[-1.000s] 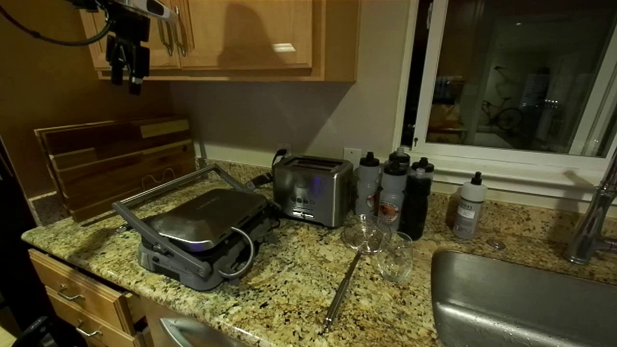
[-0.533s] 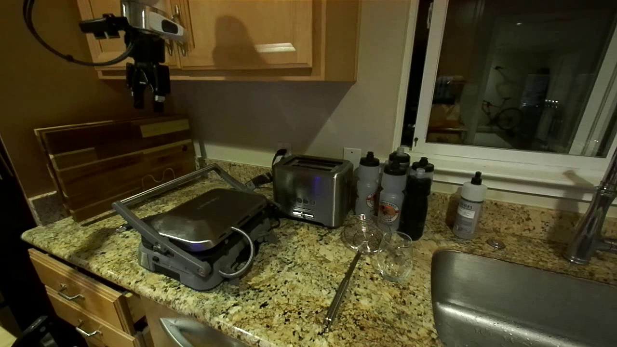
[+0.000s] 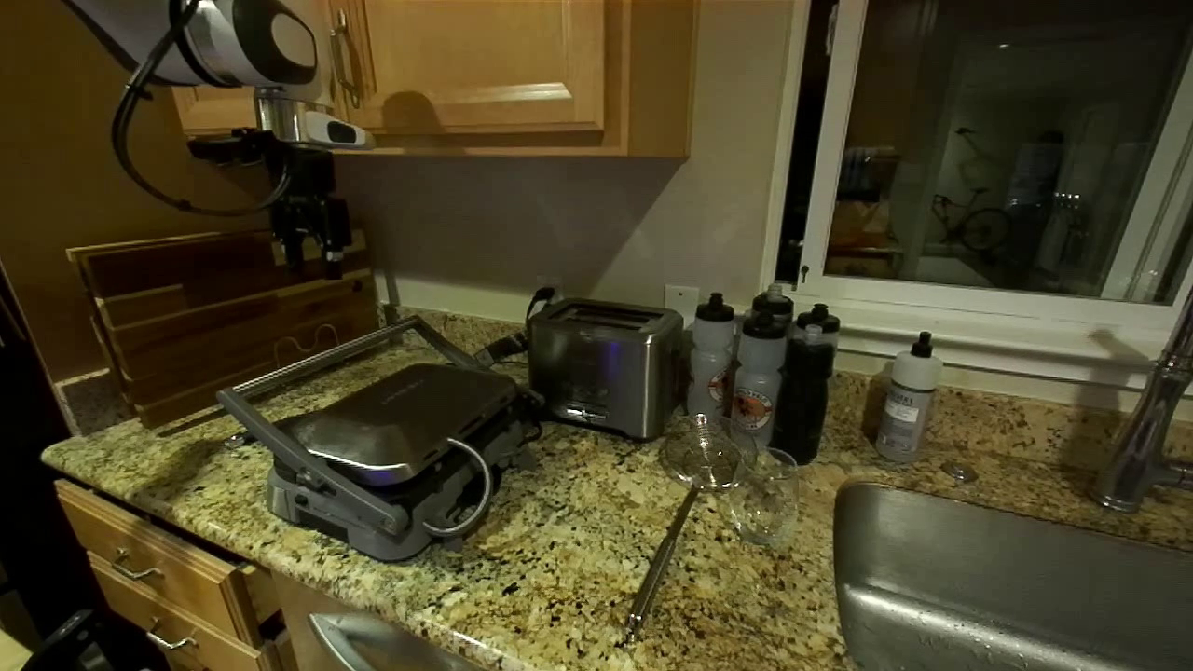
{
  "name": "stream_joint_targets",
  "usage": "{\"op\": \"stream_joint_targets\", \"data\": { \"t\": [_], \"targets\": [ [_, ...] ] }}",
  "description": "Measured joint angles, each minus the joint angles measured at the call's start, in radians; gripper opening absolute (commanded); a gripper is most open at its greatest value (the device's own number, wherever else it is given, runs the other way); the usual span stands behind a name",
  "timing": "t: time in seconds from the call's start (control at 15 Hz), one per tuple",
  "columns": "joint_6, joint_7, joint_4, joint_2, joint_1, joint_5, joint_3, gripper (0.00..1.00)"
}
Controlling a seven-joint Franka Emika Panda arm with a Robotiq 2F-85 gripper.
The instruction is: Open the grill sandwich maker
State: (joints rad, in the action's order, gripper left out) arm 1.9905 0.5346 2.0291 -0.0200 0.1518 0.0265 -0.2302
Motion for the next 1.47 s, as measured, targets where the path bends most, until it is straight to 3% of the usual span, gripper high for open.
{"op": "stream_joint_targets", "data": {
  "t": [0.67,1.47],
  "targets": [
    [0.017,0.0,0.01,-0.021,0.007,-0.009,0.001,1.0],
    [0.435,0.185,0.235,-0.1,0.068,-0.273,0.009,1.0]
  ]
}}
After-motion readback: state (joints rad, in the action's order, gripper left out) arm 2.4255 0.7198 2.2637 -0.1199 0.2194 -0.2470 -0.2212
